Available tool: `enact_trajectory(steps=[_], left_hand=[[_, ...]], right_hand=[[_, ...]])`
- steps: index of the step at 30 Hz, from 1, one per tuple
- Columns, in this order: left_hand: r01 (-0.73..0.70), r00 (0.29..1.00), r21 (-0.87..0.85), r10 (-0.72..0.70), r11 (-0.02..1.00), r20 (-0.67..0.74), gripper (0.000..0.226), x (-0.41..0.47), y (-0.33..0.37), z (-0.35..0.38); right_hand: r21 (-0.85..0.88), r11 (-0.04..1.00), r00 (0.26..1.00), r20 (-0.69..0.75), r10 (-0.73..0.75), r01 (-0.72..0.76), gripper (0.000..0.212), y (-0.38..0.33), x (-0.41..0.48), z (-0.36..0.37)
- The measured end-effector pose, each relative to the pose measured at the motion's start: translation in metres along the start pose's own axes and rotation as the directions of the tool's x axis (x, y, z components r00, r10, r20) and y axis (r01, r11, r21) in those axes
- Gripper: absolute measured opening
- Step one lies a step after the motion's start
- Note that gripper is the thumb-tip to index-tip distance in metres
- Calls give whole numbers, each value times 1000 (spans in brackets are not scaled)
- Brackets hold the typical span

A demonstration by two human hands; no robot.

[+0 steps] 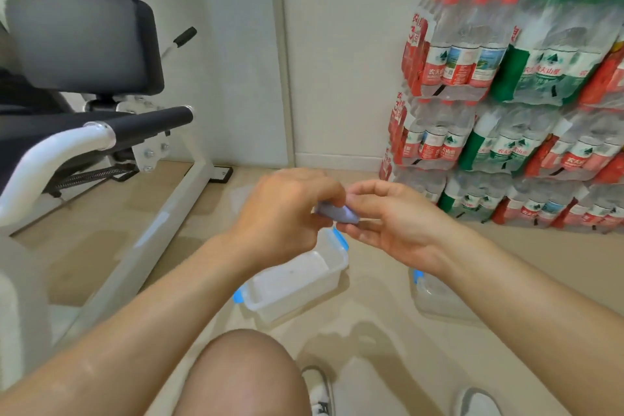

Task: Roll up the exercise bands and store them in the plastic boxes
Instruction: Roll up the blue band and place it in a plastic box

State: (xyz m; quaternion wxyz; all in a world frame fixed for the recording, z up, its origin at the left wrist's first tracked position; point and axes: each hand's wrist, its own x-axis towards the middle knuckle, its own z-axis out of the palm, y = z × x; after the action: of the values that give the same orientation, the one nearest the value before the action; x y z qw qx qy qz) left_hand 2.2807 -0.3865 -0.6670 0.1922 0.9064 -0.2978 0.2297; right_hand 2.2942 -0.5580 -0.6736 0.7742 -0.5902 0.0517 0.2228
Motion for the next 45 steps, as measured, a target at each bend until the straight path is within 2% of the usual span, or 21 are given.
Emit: enact_trajectory(steps=[3, 5, 8, 12, 15, 17, 18, 20, 21, 22, 23, 25, 28, 34, 36, 38, 40, 42, 43, 44, 45], left_hand=[[-93, 994, 73, 88, 993, 70, 28, -12, -24, 28], [-129, 986, 95, 118, 987, 115, 31, -16, -40, 48], [-134, 985, 109, 120, 985, 126, 29, -20, -68, 82], [19, 999, -8, -19, 1000, 47, 24, -32, -107, 135], [271, 961, -31, -268, 962, 66, 28, -55, -138, 168], [496, 856, 69, -501, 865, 131, 31, -82, -176, 189], [613, 756, 152, -631, 775, 174, 36, -96, -197, 198], [776, 486, 297, -828, 556, 279, 50, -121, -227, 211], [823, 373, 315, -868, 473, 329, 54, -128, -235, 216], [866, 299, 284, -880, 412, 368, 55, -132, -239, 221], [899, 262, 232, -882, 371, 392, 56, -135, -240, 226], [925, 268, 156, -886, 346, 379, 59, -136, -236, 235], [917, 337, 89, -875, 388, 347, 65, -136, -224, 249], [890, 440, -108, -777, 442, 451, 70, -129, -177, 271], [893, 409, -66, -742, 445, 531, 64, -125, -168, 273], [807, 394, 149, -708, 572, 586, 54, -116, -163, 269], [650, 490, 309, -693, 695, 528, 50, -109, -157, 263], [654, 580, 222, -668, 723, 465, 46, -95, -148, 256], [734, 574, 60, -665, 677, 478, 41, -87, -144, 254], [826, 531, -151, -658, 543, 534, 35, -79, -140, 252], [879, 477, -335, -622, 340, 621, 31, -72, -137, 250]], right_hand=[[-2, 985, 985, -16, 174, -174, 25, 18, 33, -3], [44, 969, 969, -35, 244, -242, 25, 32, 53, -6], [139, 960, 966, -55, 251, -242, 19, 57, 86, -12], [286, 946, 962, -175, 209, -154, 15, 97, 136, -23], [282, 958, 942, -302, 148, -60, 25, 122, 169, -37], [120, 993, 915, -397, 67, -21, 28, 133, 183, -50], [7, 1000, 909, -416, 19, -18, 28, 138, 187, -57], [-184, 983, 912, -406, -56, -21, 28, 147, 194, -66], [-247, 969, 916, -393, -81, -20, 29, 151, 196, -68], [-291, 957, 918, -383, -97, -20, 31, 154, 197, -69], [-328, 945, 920, -376, -113, -18, 31, 157, 199, -70], [-369, 929, 923, -358, -143, 1, 30, 162, 201, -70], [-386, 922, 939, -312, -145, 14, 27, 169, 197, -68], [-348, 937, 966, -242, -94, 4, 29, 188, 190, -70], [-372, 928, 961, -260, -92, -12, 33, 196, 190, -72], [-402, 915, 962, -256, -97, -15, 37, 203, 191, -74], [-418, 908, 967, -235, -93, -14, 40, 207, 193, -73], [-412, 911, 973, -209, -96, 2, 42, 209, 196, -71], [-418, 909, 975, -200, -102, 10, 44, 209, 197, -71], [-428, 904, 975, -190, -112, 20, 45, 208, 198, -71], [-436, 899, 976, -180, -122, 32, 46, 207, 199, -71]])
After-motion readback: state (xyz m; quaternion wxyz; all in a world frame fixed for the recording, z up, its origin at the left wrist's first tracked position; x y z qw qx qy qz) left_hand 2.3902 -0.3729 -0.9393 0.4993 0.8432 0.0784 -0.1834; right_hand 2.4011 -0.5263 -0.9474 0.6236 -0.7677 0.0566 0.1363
